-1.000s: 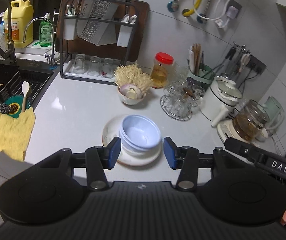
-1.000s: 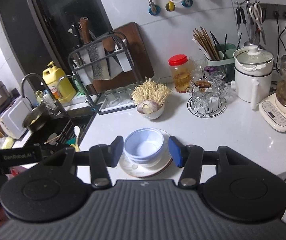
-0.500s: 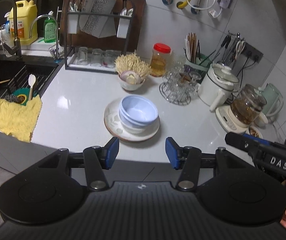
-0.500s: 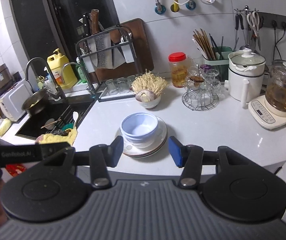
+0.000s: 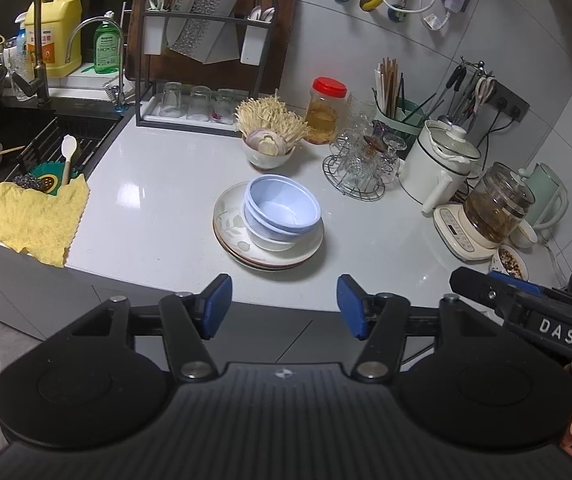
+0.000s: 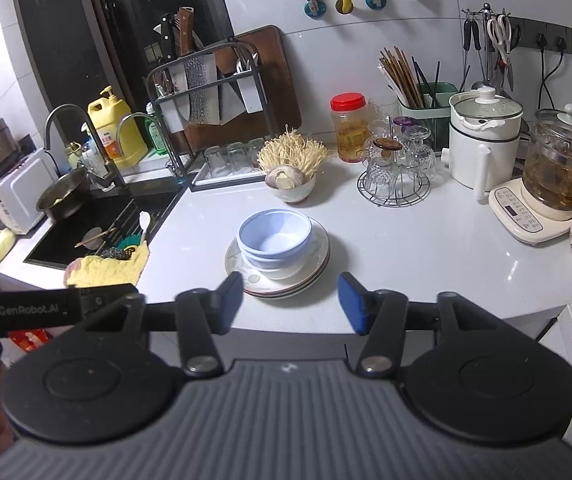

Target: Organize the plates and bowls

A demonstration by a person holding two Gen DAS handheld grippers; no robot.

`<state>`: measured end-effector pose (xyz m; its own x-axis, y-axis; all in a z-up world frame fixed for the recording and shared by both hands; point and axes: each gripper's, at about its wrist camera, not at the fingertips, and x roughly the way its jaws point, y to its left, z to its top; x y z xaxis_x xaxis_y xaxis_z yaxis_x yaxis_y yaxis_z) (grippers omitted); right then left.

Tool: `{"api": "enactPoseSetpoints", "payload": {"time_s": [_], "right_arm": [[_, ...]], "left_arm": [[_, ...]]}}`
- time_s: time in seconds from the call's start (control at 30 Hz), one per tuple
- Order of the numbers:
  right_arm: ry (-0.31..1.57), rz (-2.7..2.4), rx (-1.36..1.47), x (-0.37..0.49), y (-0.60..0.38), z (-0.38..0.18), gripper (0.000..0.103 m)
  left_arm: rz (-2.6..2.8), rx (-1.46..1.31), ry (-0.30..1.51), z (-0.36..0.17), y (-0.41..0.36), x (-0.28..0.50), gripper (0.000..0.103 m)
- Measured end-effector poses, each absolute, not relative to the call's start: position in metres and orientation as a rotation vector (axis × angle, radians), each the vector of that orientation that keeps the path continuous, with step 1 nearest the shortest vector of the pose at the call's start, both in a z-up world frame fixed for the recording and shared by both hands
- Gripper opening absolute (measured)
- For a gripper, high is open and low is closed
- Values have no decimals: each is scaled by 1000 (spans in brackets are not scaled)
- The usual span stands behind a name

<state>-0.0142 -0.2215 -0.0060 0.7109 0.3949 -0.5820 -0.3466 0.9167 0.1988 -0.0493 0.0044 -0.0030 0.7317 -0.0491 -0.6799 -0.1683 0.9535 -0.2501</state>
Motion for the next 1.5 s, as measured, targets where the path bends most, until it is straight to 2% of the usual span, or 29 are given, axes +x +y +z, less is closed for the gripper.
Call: {"api": "enactPoseSetpoints", "payload": {"time_s": [0.03,0.1,0.23,0.53,1.5], "right_arm": [[655,407,62,-15,-221,-6,70],[642,391,46,-15,-219,-5,81],[642,379,50,-11,-220,-4,88],[643,360,66,-10,-226,-5,89],[646,336,127,-39,-237,-15,90]], "left_arm": [[73,-302,750,-3,5,-49,77],[89,-288,752,-3,5,-48,85],[110,-272,760,-3,6,-47,89],[136,-169,712,6,-4,-52,97],[121,-162,734,1,-19,-72,97]]}}
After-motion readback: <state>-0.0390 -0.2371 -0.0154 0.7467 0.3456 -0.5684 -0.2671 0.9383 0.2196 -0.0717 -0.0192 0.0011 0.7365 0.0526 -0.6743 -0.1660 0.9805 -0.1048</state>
